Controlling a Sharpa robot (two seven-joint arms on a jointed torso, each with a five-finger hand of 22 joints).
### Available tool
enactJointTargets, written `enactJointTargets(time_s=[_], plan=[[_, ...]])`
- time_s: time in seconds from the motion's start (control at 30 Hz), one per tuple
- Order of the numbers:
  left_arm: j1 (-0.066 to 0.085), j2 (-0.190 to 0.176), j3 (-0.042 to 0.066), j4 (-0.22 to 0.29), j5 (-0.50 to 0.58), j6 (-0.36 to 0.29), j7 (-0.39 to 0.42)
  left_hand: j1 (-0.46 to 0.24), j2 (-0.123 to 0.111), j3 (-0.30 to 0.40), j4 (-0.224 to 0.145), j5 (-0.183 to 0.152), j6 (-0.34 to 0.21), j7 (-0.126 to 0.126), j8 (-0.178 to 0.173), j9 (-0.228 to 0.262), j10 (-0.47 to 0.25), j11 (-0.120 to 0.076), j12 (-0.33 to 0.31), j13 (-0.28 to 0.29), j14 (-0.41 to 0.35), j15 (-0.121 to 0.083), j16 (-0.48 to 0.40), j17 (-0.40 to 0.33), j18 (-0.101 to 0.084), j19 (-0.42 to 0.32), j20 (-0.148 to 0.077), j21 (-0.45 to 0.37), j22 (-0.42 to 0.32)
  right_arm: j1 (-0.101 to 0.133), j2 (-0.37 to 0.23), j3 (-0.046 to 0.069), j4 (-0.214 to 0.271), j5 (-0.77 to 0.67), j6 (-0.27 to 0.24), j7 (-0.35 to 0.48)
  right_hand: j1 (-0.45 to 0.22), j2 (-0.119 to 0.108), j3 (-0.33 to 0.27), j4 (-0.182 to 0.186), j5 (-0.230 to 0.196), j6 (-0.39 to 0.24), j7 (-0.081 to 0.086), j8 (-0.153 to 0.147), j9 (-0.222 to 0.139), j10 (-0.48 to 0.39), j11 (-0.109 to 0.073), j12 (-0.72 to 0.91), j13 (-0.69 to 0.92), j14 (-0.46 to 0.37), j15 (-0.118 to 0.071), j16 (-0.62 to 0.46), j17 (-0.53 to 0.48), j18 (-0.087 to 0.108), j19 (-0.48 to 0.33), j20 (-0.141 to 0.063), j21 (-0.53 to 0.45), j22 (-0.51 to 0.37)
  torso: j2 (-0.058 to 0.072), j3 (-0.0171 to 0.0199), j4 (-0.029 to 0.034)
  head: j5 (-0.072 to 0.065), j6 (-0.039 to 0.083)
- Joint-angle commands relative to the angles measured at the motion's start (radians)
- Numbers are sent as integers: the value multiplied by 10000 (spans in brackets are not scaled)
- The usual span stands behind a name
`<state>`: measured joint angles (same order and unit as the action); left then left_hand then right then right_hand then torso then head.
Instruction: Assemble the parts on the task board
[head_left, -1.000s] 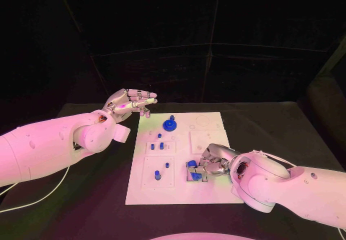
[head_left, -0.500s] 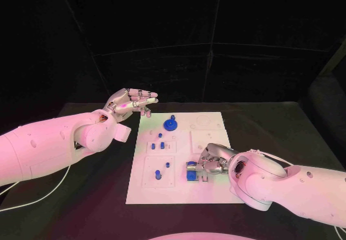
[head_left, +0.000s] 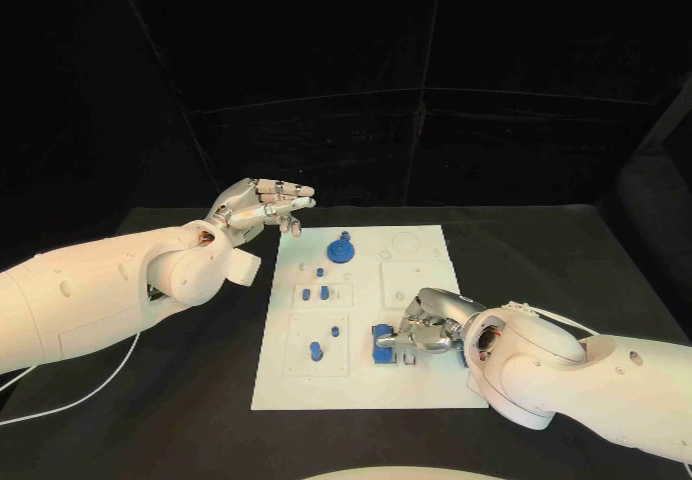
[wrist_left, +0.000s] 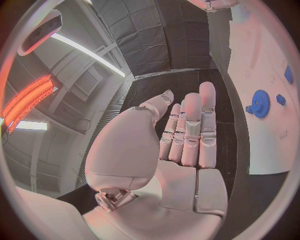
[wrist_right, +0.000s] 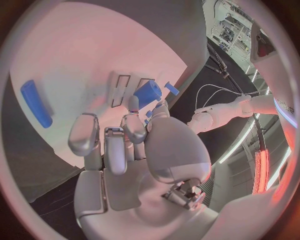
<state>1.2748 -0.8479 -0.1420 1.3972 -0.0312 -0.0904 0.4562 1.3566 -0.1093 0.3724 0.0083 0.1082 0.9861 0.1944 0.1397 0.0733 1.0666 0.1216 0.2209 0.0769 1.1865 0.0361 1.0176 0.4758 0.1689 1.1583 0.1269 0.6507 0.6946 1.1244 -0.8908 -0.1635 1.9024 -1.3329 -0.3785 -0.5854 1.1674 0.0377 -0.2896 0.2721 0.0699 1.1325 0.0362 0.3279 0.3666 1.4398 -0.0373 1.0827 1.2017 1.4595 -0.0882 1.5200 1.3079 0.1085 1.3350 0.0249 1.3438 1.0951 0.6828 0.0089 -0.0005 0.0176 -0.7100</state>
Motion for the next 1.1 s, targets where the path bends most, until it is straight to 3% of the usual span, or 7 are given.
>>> enactJointTargets(time_s=[0.03, 0.2, 0.5, 0.8, 1.1], plan=[[12, -16, 6, 19, 29, 87, 54, -79, 35, -44, -9, 15, -86, 12, 40, -4, -86, 5, 63, 16, -67, -21, 31, -8, 140, -44, 59, -54, -11, 11, -171, 6, 272, -308, 58, 420, 249, -33, 65, -43, 79, -41, 35, -44, 41, 31, 49, 22, 40, 874, -35, -3, 1393, -170, 18, -26, -13, 47, 0, 1, -1, 5, -9], [12, -22, 5, 14, 29, 86, 51, -79, 35, -44, -9, 15, -86, 12, 40, -4, -86, 5, 63, 16, -67, -21, 31, -8, 140, -44, 59, -54, -11, 12, -267, 6, 389, -334, 219, 468, 584, -32, 113, -160, 187, -36, 30, -41, 107, 57, 44, 70, 105, 886, -39, 19, 1449, -181, 47, -30, 13, 108, -7, -5, -13, 1, -11], [12, -14, 5, 25, 29, 103, 41, -79, 35, -44, -9, 15, -86, 12, 40, -4, -86, 5, 63, 16, -67, -21, 31, -8, 140, -44, 59, -54, -11, 12, -15, 6, 131, -376, 395, 182, 793, 175, 182, -185, 440, 6, 13, -21, 183, 108, 27, 169, 208, 904, -50, 59, 1546, -195, 89, -39, 53, 193, 9, -14, 24, -18, 3], [13, -35, 5, 47, 29, 94, 34, -79, 35, -44, -9, 15, -86, 12, 40, -4, -86, 5, 63, 16, -67, -21, 31, -8, 140, -44, 59, -54, -11, 12, 194, 6, -83, -472, 713, -78, 933, 292, 217, -228, 567, 27, -2, -13, 227, 140, 14, 229, 271, 913, -61, 78, 1593, -204, 117, -47, 79, 248, 18, -8, 0, 18, -58], [14, -68, 5, 59, 29, 90, 27, -79, 35, -44, -9, 15, -86, 12, 40, -4, -86, 5, 63, 16, -67, -21, 31, -8, 140, -44, 59, -54, -11, 12, 123, 6, -85, -659, 954, -194, 1554, 358, 318, -617, 646, 18, -24, -28, 309, 156, -9, 235, 323, 917, -81, 90, 1626, -208, 127, -67, 86, 280, -6, -3, -6, -4, -96]])
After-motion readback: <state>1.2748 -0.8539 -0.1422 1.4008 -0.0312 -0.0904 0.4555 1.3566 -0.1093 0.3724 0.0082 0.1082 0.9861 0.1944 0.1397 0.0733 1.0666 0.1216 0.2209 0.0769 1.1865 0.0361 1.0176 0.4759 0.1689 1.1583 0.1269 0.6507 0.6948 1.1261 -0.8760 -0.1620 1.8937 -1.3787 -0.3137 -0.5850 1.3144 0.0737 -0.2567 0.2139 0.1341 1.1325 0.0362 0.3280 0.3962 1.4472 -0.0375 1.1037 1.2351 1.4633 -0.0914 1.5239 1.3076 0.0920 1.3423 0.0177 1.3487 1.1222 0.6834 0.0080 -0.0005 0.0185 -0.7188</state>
